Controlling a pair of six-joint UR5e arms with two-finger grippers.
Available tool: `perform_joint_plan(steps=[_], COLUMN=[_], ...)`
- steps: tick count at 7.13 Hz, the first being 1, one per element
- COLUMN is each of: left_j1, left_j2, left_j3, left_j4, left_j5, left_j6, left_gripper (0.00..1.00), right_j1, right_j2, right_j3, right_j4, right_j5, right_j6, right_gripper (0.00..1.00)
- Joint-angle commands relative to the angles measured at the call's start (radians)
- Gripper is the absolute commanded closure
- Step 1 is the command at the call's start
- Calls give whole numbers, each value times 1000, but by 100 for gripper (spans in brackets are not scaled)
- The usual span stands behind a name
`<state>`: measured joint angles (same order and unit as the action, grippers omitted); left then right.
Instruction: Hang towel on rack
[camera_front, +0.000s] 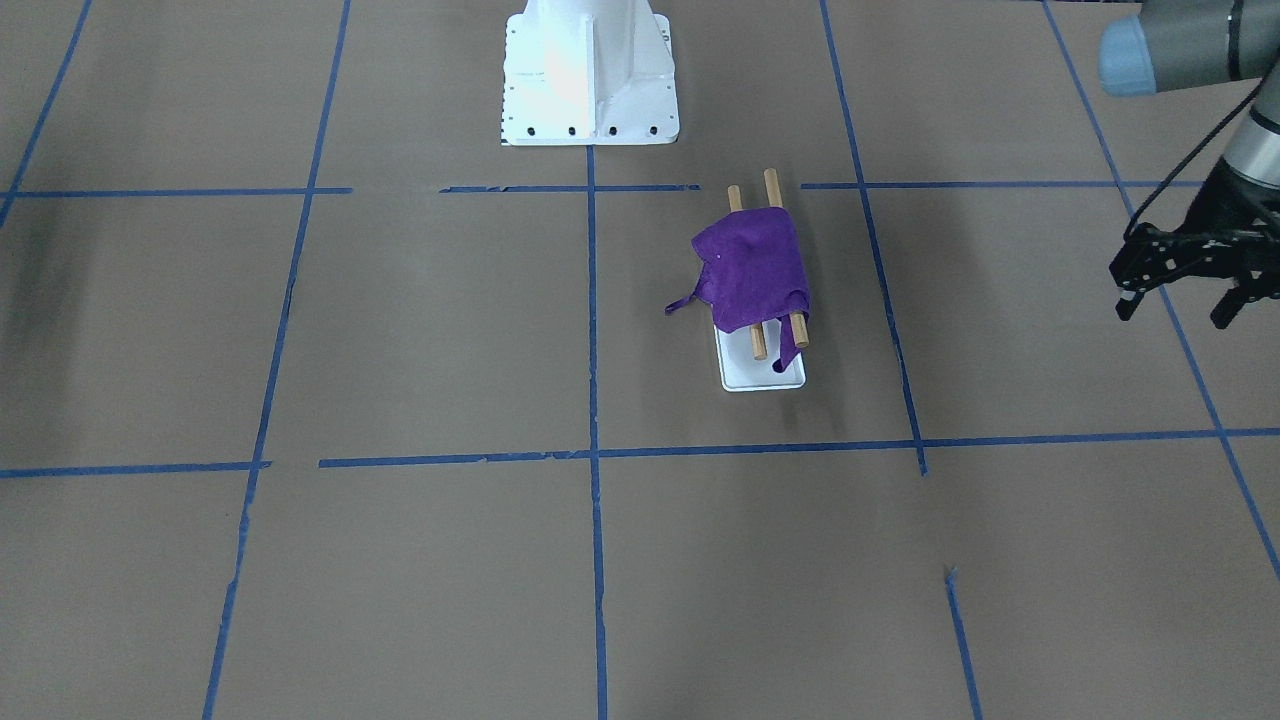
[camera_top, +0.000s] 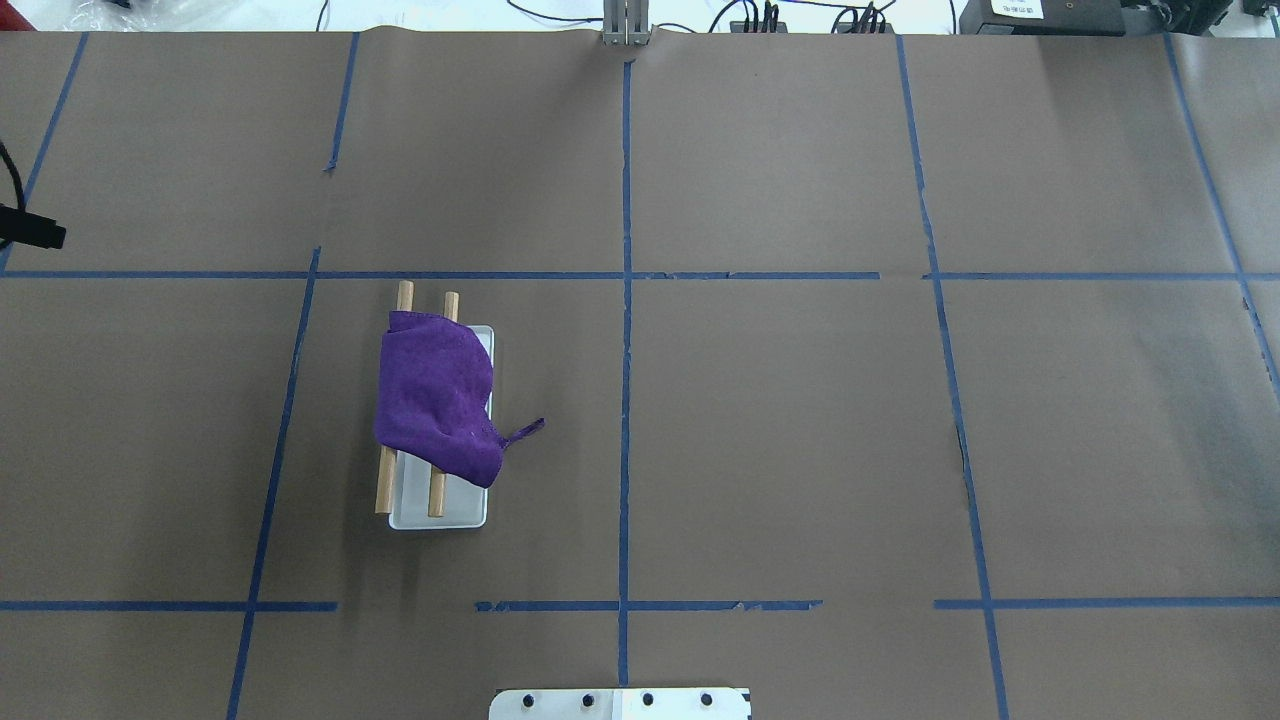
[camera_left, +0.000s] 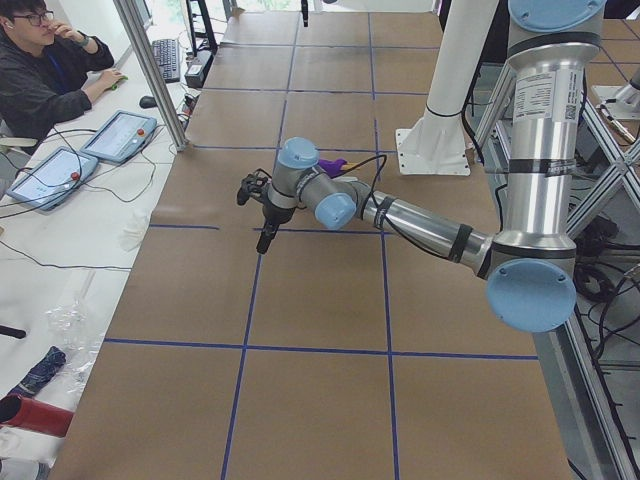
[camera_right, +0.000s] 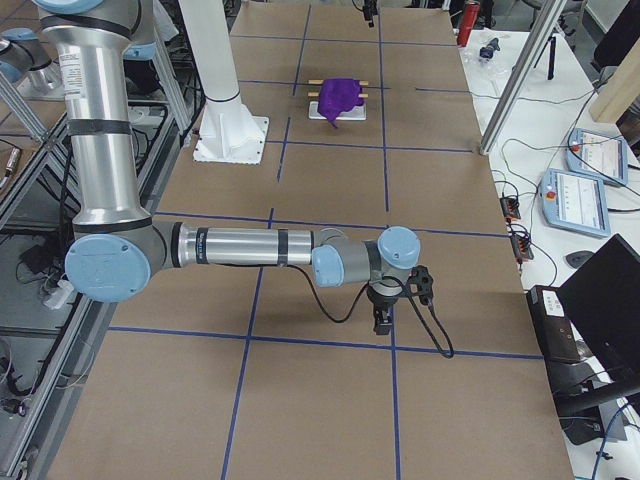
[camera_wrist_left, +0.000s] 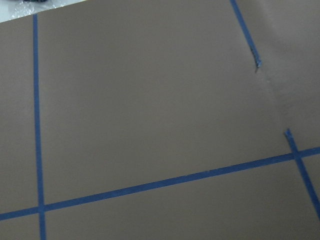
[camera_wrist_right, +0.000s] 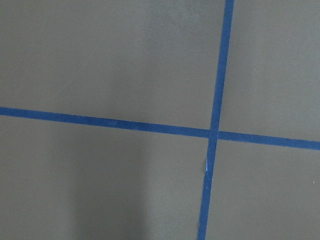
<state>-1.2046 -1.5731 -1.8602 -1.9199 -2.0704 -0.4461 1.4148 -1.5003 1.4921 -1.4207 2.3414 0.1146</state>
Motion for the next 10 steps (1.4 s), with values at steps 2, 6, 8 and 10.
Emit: perform_joint_plan(steps=[2,6,8,10], left_j1=[-196,-355,-360,-360], left_j2=[-51,-48,-25,-25], left_j3=[49,203,254,257], left_j4=[269,423,406,409], left_j5=[-63,-221,-263,-263], left_j6=[309,504,506,498], left_gripper=[0,0,0,0], right_j1=[10,88,96,101], right_j2=[9,5,0,-3], right_j3=[0,-3,-3,-4], right_j4=[-3,-6,-4,-7], right_j5=[41,131,131,125], right_j6=[4,2,0,0], right_gripper=[0,0,0,0])
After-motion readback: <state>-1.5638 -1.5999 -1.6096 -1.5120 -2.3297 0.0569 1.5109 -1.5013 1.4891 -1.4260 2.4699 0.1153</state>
